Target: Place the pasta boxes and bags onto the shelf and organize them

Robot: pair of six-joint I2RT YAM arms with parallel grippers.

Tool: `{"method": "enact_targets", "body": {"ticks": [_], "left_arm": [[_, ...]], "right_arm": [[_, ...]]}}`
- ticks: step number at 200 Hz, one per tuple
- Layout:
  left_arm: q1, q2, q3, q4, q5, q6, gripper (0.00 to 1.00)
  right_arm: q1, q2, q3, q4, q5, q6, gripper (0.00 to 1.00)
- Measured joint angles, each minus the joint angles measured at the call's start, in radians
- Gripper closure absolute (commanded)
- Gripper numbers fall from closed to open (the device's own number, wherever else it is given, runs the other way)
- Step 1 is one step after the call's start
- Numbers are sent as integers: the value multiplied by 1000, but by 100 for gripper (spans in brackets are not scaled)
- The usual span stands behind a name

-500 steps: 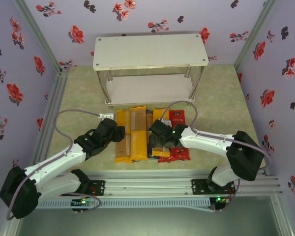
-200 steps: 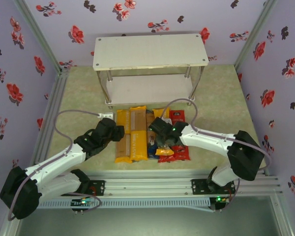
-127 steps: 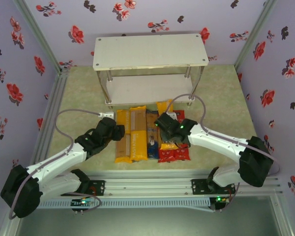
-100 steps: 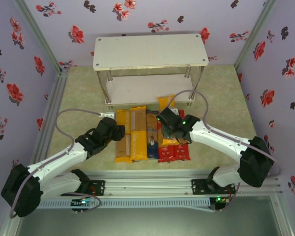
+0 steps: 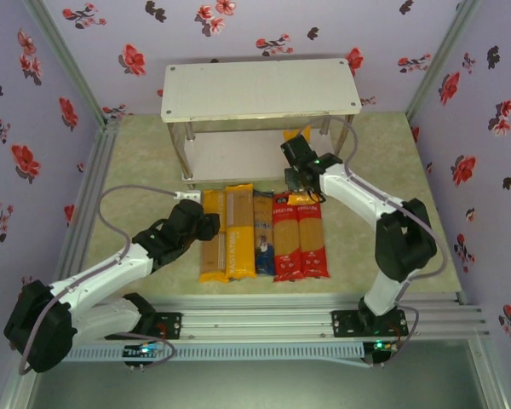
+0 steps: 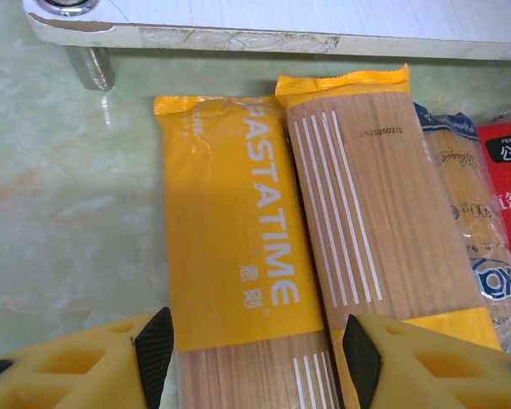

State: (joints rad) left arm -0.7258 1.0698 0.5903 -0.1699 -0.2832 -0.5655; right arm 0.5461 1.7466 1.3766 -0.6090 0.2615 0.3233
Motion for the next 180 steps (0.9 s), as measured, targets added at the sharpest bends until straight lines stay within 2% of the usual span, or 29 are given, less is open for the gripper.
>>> {"method": "enact_targets", "body": {"ticks": [69, 180], "left_arm": [[6, 9, 4, 0, 0, 0, 41], [11, 46, 23, -3, 5, 0, 39]], "right_arm": [[-87, 134, 79, 76, -4, -74, 100], [-124, 252, 199, 167, -6, -112, 100]]}}
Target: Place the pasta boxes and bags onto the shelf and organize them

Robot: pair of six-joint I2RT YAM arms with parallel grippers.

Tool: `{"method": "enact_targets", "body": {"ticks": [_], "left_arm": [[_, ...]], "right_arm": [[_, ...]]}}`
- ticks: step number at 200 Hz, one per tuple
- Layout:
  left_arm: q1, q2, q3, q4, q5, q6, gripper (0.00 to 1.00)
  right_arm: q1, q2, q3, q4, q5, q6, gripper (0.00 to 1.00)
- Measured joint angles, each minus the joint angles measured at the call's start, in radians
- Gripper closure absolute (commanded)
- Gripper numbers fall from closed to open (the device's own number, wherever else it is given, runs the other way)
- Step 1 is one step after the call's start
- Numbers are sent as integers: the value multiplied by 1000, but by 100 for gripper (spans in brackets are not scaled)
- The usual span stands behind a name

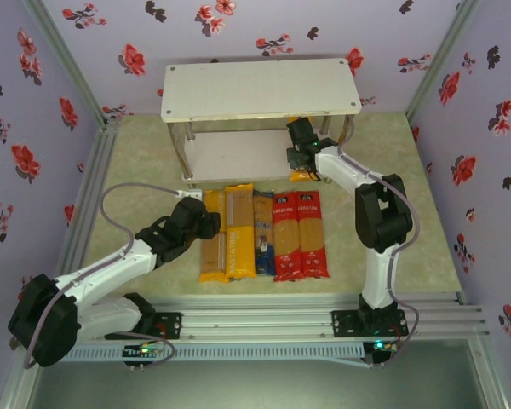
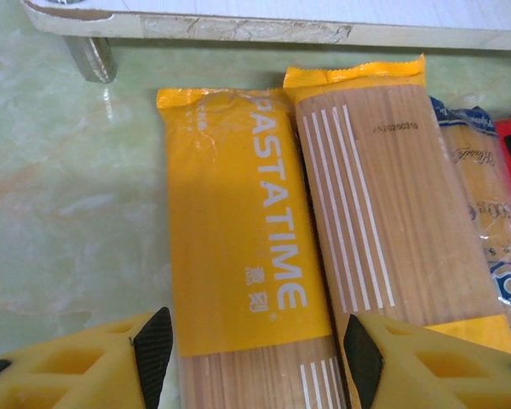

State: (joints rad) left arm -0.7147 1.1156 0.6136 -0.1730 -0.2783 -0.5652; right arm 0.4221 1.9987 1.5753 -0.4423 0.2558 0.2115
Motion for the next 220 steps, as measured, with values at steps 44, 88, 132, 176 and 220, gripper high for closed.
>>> {"method": "enact_targets", "body": {"ticks": [44, 88, 132, 176, 220], "left_arm": [[3, 0, 9, -13, 2, 0, 35], [3, 0, 13, -42, 3, 0, 32], [3, 0, 13, -52, 16, 0, 32], [3, 0, 13, -53, 29, 0, 31], [3, 0, 13, -52, 47, 0, 25]], "right_arm": [[-5, 8, 8, 3, -2, 1, 87], [-6, 8, 8, 2, -2, 7, 68], [-11, 14, 6, 2, -17, 27, 50], [-16, 16, -16, 9, -28, 51, 29], [-16, 8, -56, 25, -24, 63, 15]]}}
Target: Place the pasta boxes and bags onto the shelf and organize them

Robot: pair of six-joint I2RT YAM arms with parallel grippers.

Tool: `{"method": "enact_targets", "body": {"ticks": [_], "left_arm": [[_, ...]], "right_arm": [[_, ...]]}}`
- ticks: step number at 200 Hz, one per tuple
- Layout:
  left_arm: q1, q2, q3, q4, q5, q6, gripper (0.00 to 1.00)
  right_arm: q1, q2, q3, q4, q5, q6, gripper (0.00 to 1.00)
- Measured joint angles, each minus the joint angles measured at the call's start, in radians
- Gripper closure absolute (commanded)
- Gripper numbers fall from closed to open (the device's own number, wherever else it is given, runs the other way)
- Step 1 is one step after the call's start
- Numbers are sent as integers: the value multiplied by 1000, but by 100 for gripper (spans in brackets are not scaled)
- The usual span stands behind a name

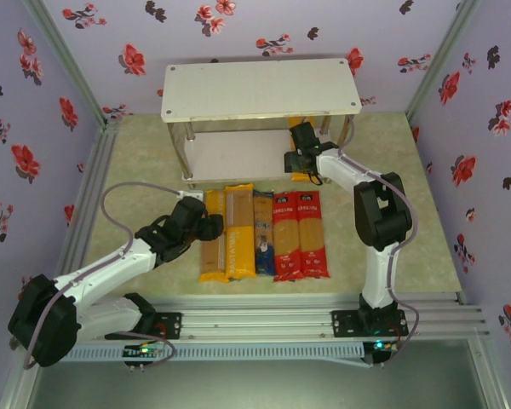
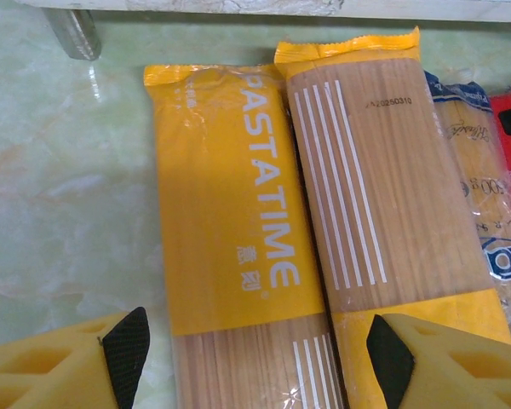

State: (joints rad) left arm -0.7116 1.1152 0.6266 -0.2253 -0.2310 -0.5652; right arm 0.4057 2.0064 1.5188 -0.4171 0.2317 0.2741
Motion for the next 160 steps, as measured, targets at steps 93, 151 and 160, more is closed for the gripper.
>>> {"method": "enact_targets", "body": {"ticks": [93, 151, 160], "left_arm": [[3, -42, -16, 0, 10, -5, 34], [5, -49, -68, 0, -27, -43, 39], [5, -49, -74, -2, -28, -51, 36]], "right_arm": [[13, -266, -161, 1, 1, -8, 8], [214, -546, -380, -10, 10, 68, 9], [264, -579, -422, -18, 3, 93, 9]]}}
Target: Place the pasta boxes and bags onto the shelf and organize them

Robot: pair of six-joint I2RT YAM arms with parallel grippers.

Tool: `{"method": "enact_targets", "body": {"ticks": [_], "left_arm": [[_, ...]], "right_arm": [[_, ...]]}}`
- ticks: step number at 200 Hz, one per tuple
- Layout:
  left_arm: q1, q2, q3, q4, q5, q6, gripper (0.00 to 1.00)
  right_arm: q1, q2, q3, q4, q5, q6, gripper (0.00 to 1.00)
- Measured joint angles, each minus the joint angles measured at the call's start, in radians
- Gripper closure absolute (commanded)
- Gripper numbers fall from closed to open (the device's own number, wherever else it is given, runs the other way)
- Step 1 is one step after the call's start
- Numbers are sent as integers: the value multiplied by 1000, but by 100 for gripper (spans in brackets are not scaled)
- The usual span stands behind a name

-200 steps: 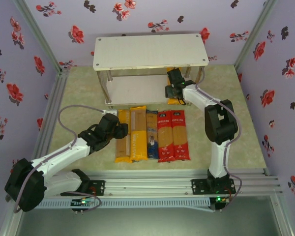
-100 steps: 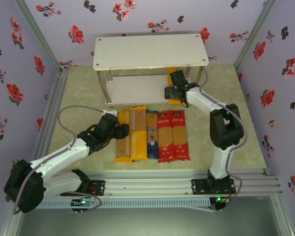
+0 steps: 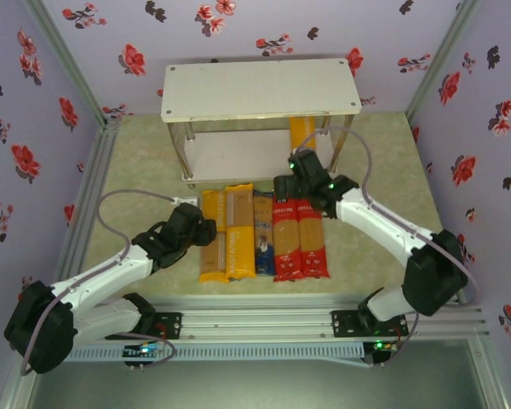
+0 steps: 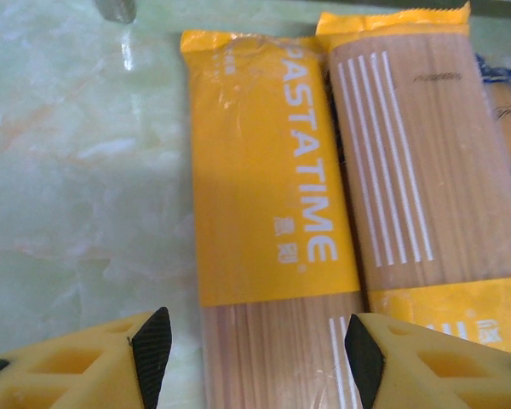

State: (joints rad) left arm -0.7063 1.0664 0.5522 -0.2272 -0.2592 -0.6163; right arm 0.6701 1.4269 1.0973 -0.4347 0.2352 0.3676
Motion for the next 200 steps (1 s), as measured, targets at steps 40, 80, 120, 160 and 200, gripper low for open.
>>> {"method": "enact_targets", "body": {"ticks": [40, 80, 120, 160, 200], "left_arm": [[-24, 0, -3, -7, 36, -23, 32], [-149, 23, 39, -32, 71, -78, 30], [-230, 80, 69, -33, 82, -139, 23], [-258, 168, 89, -36, 89, -171, 16], [-261, 230, 122, -32, 104, -182, 13]], "right_arm": [[157, -60, -129, -20, -30, 127, 9], [172, -67, -188, -27, -32, 211, 8], [172, -91, -196, -26, -34, 227, 8], [172, -122, -196, -26, -33, 225, 8], [165, -175, -196, -27, -27, 208, 6]]}}
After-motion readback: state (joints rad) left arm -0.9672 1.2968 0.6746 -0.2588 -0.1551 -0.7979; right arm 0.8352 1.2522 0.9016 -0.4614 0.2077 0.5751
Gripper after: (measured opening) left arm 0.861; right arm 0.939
